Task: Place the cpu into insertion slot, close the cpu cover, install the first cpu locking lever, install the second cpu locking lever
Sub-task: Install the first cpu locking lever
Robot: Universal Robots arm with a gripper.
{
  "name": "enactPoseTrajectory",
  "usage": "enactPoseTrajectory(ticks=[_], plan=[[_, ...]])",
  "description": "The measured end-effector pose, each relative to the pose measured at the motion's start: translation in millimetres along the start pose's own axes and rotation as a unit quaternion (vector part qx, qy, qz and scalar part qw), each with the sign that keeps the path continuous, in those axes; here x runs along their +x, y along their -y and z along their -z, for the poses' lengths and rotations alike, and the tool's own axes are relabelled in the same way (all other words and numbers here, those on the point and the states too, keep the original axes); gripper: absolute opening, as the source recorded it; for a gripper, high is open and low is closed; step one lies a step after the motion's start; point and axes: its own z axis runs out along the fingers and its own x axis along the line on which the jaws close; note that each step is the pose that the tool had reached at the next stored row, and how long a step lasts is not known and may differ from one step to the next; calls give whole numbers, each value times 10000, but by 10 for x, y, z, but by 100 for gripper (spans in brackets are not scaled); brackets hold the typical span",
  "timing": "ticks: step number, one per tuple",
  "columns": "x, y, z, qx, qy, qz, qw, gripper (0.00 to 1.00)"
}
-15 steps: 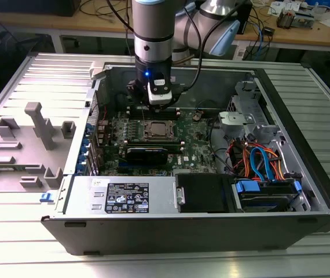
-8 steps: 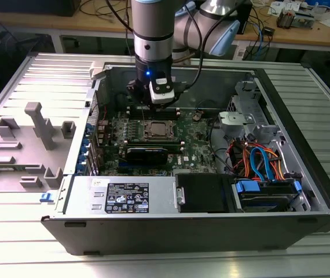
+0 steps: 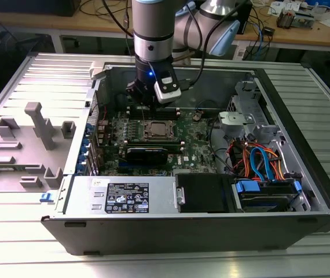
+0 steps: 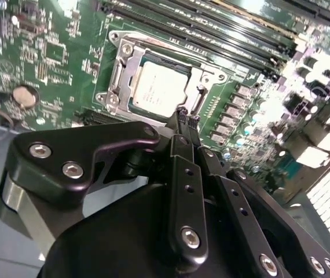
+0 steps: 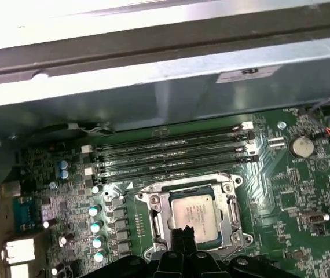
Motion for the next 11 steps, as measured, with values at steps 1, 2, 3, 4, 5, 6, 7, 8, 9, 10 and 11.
enactPoseTrajectory(ticks=[1,2,3,4,5,6,7,8,9,10,11], plan=[[0,0,0,-2,-5,95,10000,11],[0,0,0,-3,-9,177,9998,11],[0,1,-1,-4,-14,272,9996,11],[1,1,-1,-5,-18,338,9994,11],[14,2,-1,-7,-21,401,9992,11],[34,5,0,-7,-23,427,9991,11],[53,7,0,-7,-23,436,9990,11],[133,16,2,-9,-24,442,9990,11],[197,24,3,-14,-24,442,9990,11],[234,29,4,-20,-25,442,9990,11],[269,33,9,-24,-25,441,9990,11]])
